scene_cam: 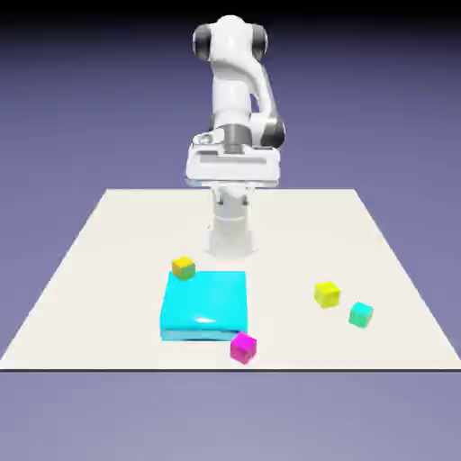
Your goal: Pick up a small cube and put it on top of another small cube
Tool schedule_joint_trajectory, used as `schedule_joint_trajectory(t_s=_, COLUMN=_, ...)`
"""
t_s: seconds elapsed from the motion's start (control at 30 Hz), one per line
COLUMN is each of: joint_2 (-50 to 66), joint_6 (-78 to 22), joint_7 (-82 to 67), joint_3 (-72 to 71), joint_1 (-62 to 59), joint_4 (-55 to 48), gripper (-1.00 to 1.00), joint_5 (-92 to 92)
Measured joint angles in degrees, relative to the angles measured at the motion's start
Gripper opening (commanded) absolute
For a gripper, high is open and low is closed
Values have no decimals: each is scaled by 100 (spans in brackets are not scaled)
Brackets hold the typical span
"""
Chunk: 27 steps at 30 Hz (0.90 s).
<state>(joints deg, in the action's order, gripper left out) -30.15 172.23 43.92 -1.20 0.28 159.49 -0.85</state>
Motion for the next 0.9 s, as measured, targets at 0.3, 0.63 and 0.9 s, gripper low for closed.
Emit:
schedule_joint_trajectory(t_s=0.3, joint_2=1869, joint_6=-1327, joint_7=1089, joint_3=-892, joint_1=-303, joint_4=-1129, gripper=0, joint_5=-632)
schedule_joint_trajectory(t_s=0.63, joint_2=3945, joint_6=-2801, joint_7=2300, joint_3=-1883, joint_1=-639, joint_4=-2383, gripper=0, joint_5=-1334)
schedule_joint_trajectory(t_s=0.9, joint_2=5606, joint_6=-3980, joint_7=3268, joint_3=-2675, joint_1=-908, joint_4=-3387, gripper=0, joint_5=-1895)
